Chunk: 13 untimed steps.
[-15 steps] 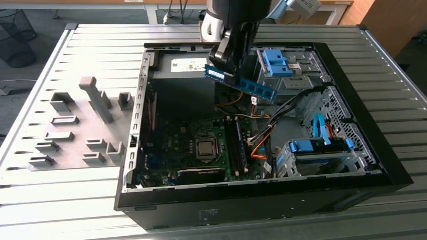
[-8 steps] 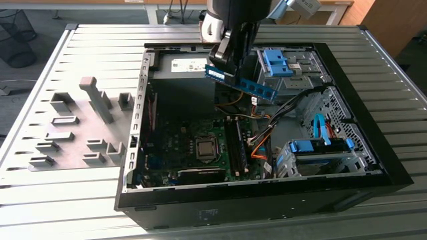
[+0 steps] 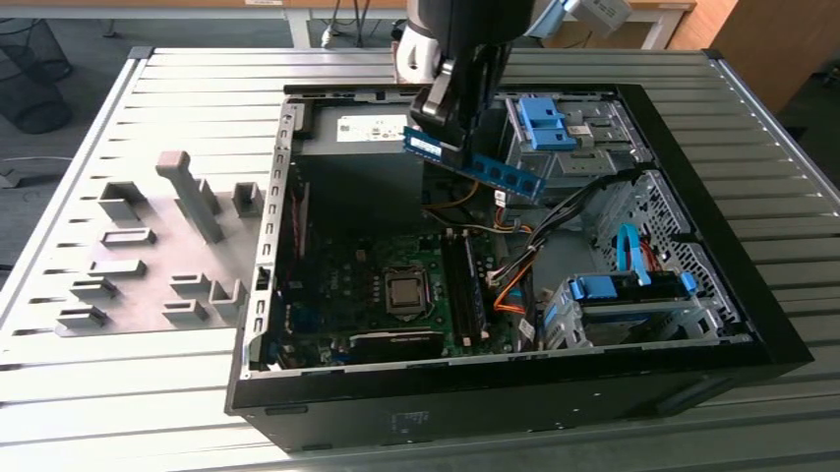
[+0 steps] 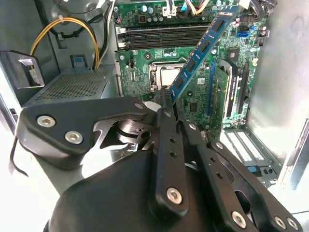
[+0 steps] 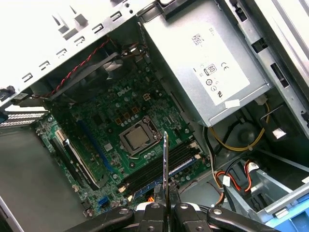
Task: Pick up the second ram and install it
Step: 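Insert the second ram into the second slot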
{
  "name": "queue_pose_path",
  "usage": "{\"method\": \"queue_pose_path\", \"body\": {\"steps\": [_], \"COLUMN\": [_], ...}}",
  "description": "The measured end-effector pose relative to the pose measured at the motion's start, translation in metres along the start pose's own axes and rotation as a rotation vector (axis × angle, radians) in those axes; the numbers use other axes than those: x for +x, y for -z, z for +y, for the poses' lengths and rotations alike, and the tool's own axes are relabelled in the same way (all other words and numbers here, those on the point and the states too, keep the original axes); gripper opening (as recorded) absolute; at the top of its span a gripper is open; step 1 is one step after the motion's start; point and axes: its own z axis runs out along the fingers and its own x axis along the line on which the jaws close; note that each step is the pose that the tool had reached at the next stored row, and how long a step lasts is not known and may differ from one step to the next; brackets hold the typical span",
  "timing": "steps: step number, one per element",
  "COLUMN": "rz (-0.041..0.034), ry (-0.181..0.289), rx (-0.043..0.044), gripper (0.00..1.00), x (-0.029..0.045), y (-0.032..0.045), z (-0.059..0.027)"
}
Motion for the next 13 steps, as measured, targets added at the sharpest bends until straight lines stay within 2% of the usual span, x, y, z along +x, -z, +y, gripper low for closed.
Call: {"method": "queue_pose_path", "body": {"steps": [3,13], "rz": [0.0015,0.0097], "ry": [-0.033,-0.191], "rx": [-0.001,-0.0045], "gripper": [0.14,0.14], "x": [0.0,0.0], "y": [0.0,-0.0004], "z": [0.0,0.0]}}
